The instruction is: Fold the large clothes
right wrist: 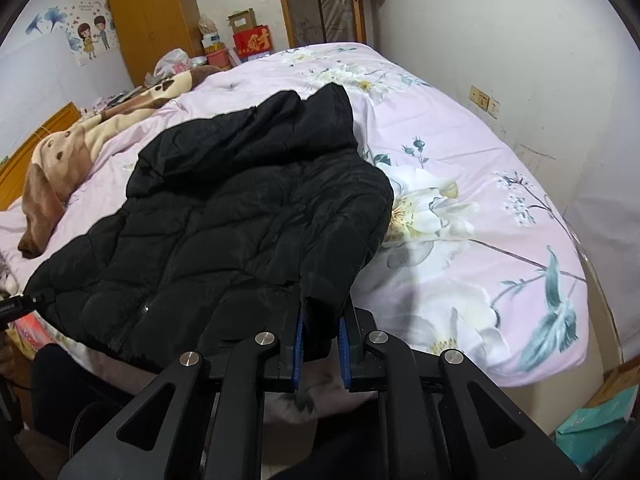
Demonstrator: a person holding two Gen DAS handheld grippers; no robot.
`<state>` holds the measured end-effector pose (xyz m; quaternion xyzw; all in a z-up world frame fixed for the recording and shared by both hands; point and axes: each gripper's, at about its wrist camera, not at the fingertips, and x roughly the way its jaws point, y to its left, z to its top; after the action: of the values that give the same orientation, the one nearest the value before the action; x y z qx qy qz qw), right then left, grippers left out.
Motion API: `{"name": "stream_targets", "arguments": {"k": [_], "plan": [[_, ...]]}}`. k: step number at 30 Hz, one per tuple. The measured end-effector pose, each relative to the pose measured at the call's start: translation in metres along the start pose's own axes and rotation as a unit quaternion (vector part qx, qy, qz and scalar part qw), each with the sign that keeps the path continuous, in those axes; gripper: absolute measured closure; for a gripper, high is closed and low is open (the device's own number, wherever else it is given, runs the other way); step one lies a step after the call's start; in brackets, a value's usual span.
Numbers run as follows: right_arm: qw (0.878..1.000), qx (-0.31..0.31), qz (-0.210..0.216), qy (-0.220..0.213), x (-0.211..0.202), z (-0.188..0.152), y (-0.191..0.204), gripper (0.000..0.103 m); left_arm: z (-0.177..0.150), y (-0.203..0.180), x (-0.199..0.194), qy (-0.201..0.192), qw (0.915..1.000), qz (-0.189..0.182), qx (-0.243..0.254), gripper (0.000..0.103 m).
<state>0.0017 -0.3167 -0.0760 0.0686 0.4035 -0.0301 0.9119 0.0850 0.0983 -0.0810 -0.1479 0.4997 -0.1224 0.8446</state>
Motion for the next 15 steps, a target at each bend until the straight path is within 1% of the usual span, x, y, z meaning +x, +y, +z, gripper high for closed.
{"name": "stream_targets", "arguments": {"k": [2,5,9,12,15], "plan": [[1.000,0.003,0.004,0.001,-0.002,0.003,-0.001,0.089,0.007,-0.003,-0.002,0.002,1.0000,0.000,0.004,0.082],[1.000,-0.010,-0.001,-0.006,-0.003,0.018,0.005,0.089,0.024,-0.008,-0.006,-0.002,0.9999,-0.010,0.001,0.082],[0.999,-0.023,-0.001,-0.024,-0.005,0.045,0.017,0.089,0.059,-0.019,-0.012,-0.023,0.9996,-0.014,0.004,0.082],[0.999,-0.032,-0.003,-0.030,-0.005,0.064,0.024,0.089,0.088,-0.030,-0.015,-0.030,0.9994,-0.015,0.007,0.082],[0.998,-0.047,-0.008,-0.035,-0.002,0.090,0.035,0.089,0.114,-0.037,-0.014,-0.039,0.9990,-0.011,0.017,0.082]]}}
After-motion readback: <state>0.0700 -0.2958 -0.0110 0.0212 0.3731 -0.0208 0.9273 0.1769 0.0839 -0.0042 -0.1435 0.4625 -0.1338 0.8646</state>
